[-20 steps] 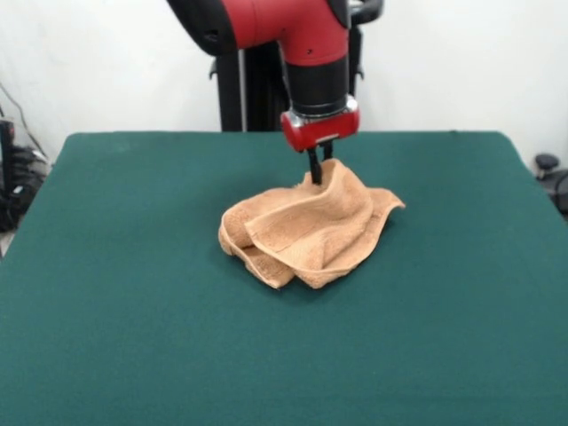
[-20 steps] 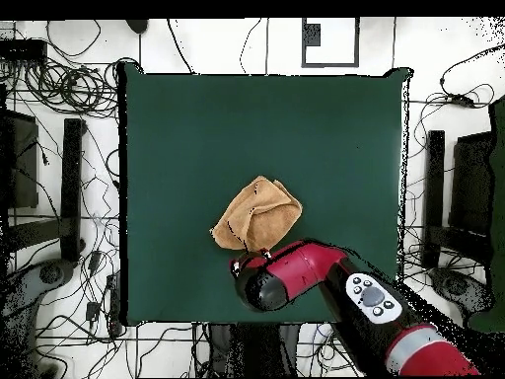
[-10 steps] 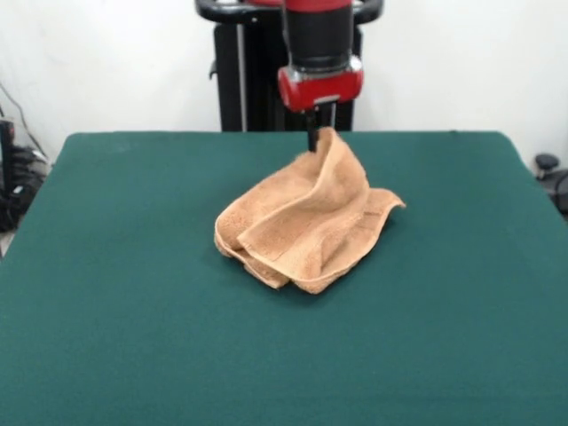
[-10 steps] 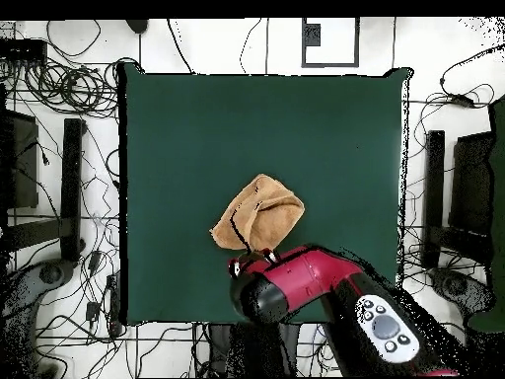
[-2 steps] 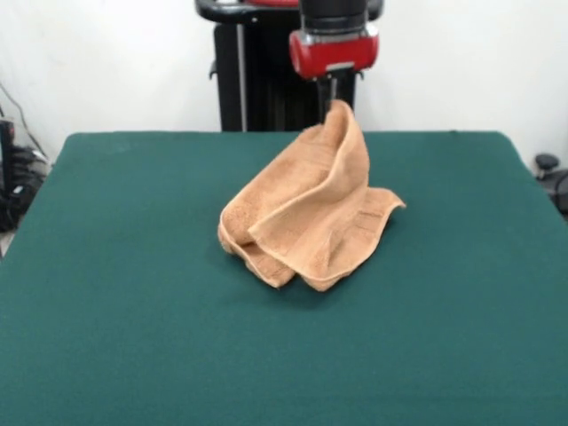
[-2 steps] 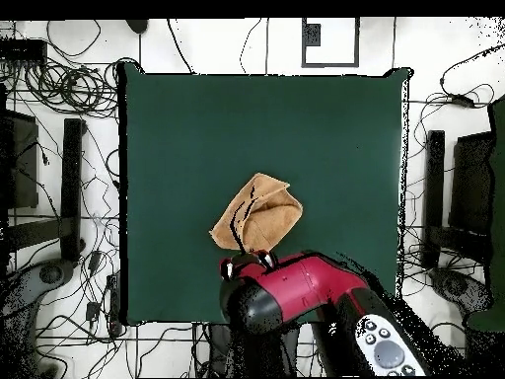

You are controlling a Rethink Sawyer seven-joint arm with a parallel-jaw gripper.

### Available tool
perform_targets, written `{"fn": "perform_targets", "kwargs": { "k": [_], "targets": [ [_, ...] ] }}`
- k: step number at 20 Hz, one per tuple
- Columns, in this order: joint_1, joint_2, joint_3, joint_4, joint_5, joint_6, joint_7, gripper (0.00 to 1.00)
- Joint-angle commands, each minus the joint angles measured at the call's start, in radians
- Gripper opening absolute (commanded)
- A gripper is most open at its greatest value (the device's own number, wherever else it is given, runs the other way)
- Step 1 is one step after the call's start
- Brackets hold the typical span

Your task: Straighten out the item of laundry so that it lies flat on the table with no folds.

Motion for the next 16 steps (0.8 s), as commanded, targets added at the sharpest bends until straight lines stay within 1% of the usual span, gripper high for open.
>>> {"fn": "perform_targets", "kwargs": {
  "k": [1,5,11,14,16],
  "targets": [
    [0.022,-0.077,0.115,0.12,0.099,0.116,-0.051,0.0],
    [0.023,-0.088,0.119,0.128,0.125,0.122,-0.057,0.0],
    [0.027,-0.133,0.129,0.158,0.176,0.132,-0.057,0.0],
    [0.031,-0.16,0.13,0.181,0.201,0.121,-0.041,0.0],
    [0.029,-0.154,0.122,0.184,0.195,0.096,-0.025,0.0]
  ]
}}
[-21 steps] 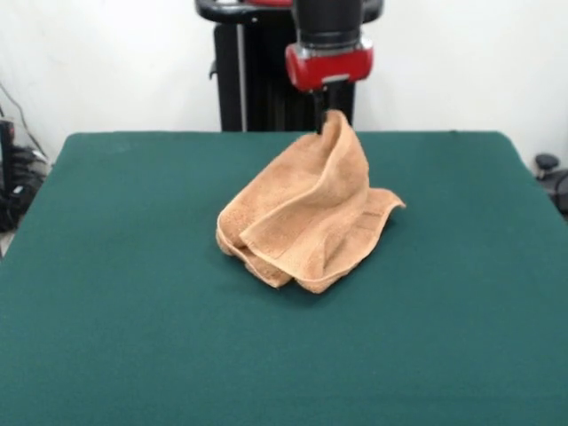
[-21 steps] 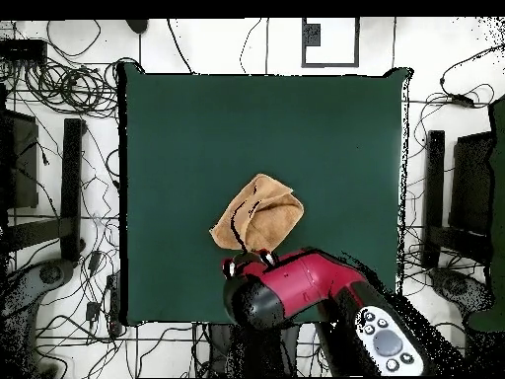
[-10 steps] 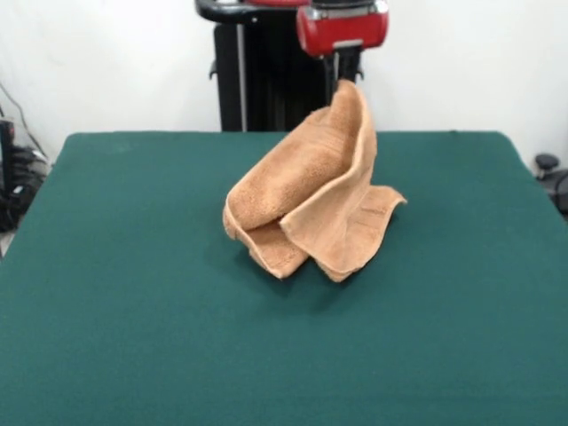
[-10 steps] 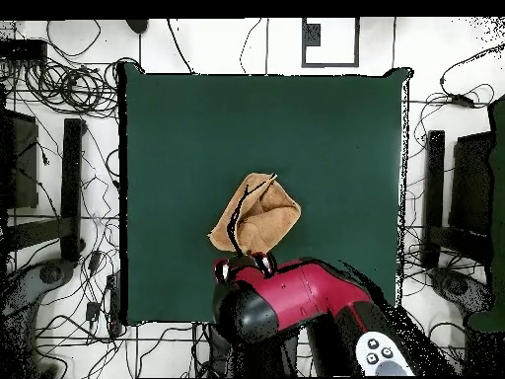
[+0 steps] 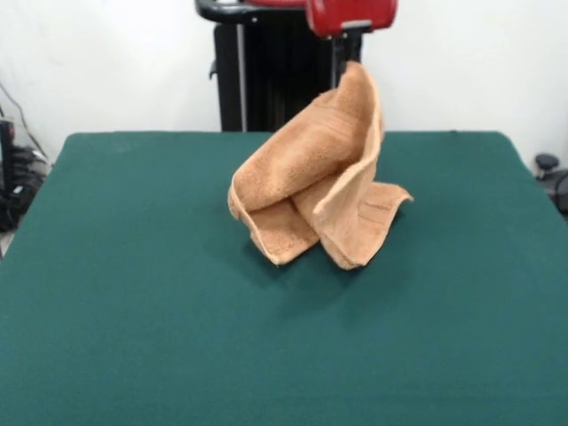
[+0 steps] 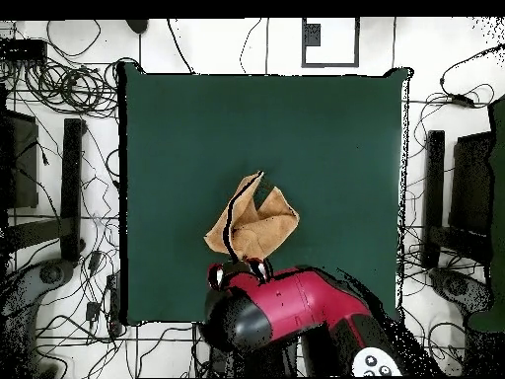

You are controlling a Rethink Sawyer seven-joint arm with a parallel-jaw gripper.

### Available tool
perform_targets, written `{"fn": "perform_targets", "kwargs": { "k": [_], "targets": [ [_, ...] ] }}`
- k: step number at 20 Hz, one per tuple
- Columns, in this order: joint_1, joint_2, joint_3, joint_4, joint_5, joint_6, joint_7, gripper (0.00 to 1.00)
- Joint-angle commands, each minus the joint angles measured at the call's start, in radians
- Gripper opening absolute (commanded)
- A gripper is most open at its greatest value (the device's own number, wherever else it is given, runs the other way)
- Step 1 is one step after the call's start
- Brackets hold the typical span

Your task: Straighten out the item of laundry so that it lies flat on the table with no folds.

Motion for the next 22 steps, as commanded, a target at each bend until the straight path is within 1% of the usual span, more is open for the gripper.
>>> {"fn": "perform_targets", "kwargs": {
  "k": [1,4,9,12,16,19,22],
  "targets": [
    [0.025,-0.013,0.082,0.105,0.051,0.061,-0.021,0.0],
    [-0.017,0.033,0.074,0.075,0.031,0.045,-0.035,0.0],
    [-0.125,0.007,0.137,0.015,0.077,0.148,-0.151,0.0],
    [-0.173,0.03,0.164,-0.025,0.076,0.19,-0.189,0.0],
    [-0.212,0.109,0.169,-0.097,0.019,0.204,-0.214,0.0],
    [-0.252,0.168,0.191,-0.188,-0.012,0.267,-0.282,0.0],
    [-0.273,0.22,0.207,-0.258,-0.025,0.328,-0.329,0.0]
  ]
}}
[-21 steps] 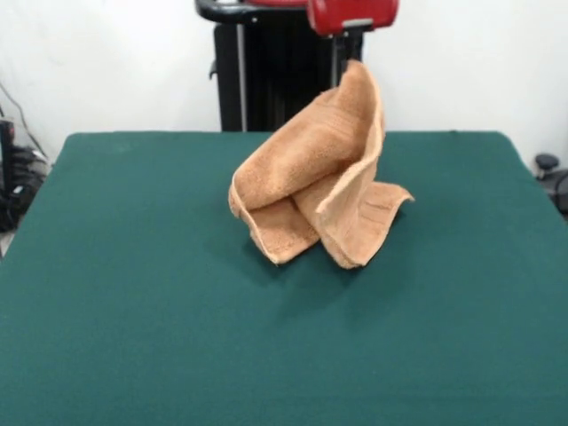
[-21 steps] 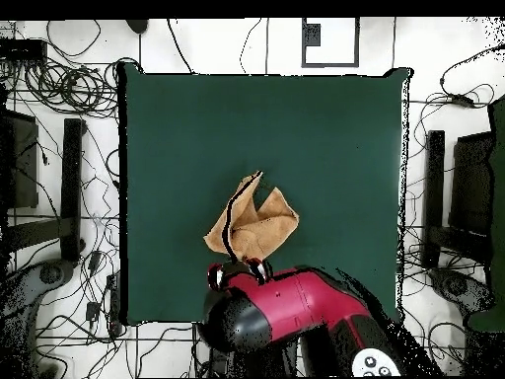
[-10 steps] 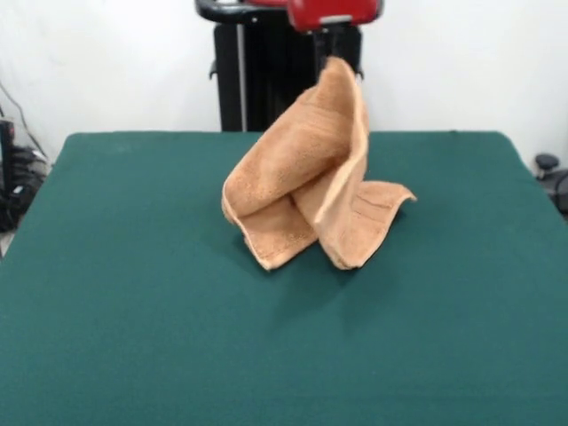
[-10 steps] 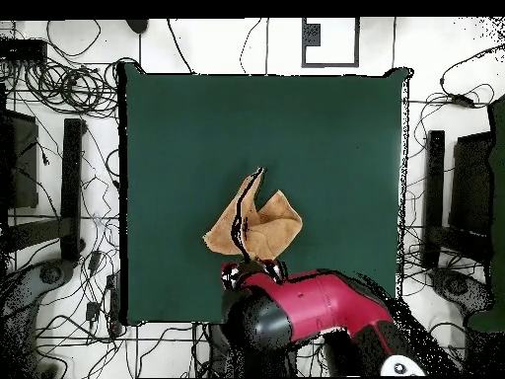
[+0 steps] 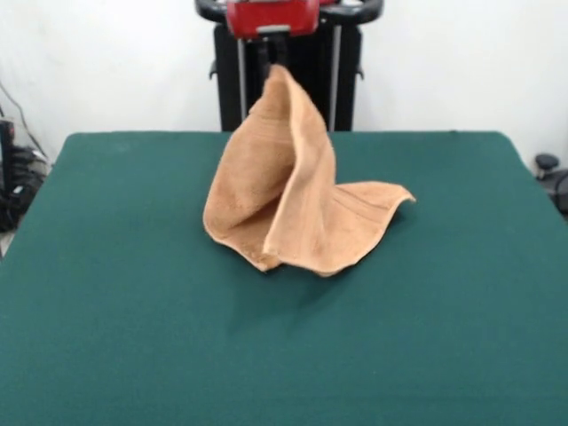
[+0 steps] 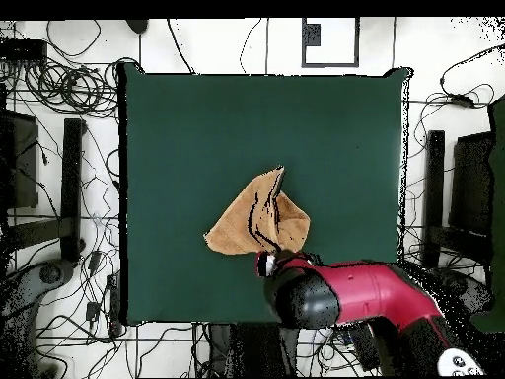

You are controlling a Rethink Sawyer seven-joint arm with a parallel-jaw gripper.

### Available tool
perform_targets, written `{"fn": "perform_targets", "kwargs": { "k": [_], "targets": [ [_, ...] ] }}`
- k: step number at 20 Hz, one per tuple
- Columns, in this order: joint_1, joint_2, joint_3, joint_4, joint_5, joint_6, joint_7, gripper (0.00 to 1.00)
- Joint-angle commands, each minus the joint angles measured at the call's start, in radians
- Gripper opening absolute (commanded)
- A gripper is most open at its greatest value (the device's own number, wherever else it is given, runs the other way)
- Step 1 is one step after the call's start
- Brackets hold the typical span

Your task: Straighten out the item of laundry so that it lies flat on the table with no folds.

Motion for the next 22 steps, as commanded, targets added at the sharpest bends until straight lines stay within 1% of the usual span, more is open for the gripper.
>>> {"fn": "perform_targets", "kwargs": {
  "k": [1,4,8,13,16,22],
  "targets": [
    [-0.028,0.185,0.129,-0.208,-0.055,0.203,-0.344,0.0],
    [-0.042,0.237,0.14,-0.254,-0.075,0.223,-0.367,0.0],
    [-0.054,0.276,0.154,-0.282,-0.098,0.234,-0.375,0.0],
    [-0.069,0.283,0.184,-0.311,-0.119,0.27,-0.376,0.0],
    [-0.073,0.307,0.203,-0.371,-0.129,0.323,-0.419,0.0],
    [-0.08,0.348,0.222,-0.424,-0.149,0.362,-0.436,0.0]
  ]
}}
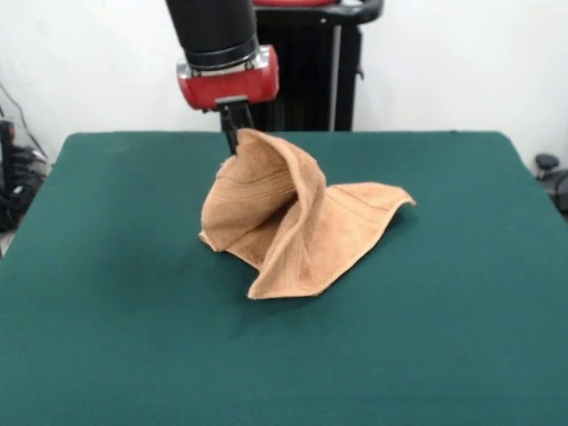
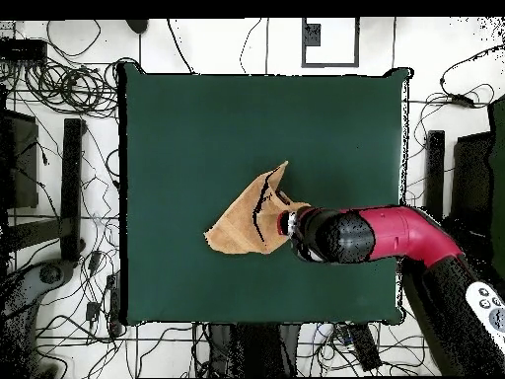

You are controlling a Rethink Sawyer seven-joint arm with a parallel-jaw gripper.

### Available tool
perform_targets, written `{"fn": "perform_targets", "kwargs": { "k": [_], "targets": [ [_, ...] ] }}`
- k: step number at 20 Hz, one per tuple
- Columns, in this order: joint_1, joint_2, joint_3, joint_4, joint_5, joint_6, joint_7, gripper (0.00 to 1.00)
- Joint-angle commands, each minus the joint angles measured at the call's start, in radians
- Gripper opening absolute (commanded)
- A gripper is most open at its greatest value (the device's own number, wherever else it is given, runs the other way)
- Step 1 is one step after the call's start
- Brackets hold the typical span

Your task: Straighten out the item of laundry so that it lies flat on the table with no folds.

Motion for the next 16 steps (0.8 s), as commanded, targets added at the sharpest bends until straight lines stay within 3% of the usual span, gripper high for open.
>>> {"fn": "perform_targets", "kwargs": {
  "k": [1,9,11,16],
  "targets": [
    [0.019,0.066,0.104,-0.131,-0.061,0.145,-0.419,0.0],
    [0.028,0.111,0.101,-0.217,-0.074,0.197,-0.477,0.0],
    [0.03,0.085,0.106,-0.206,-0.079,0.179,-0.466,0.0],
    [0.057,-0.078,0.107,-0.205,-0.108,0.189,-0.452,0.0]
  ]
}}
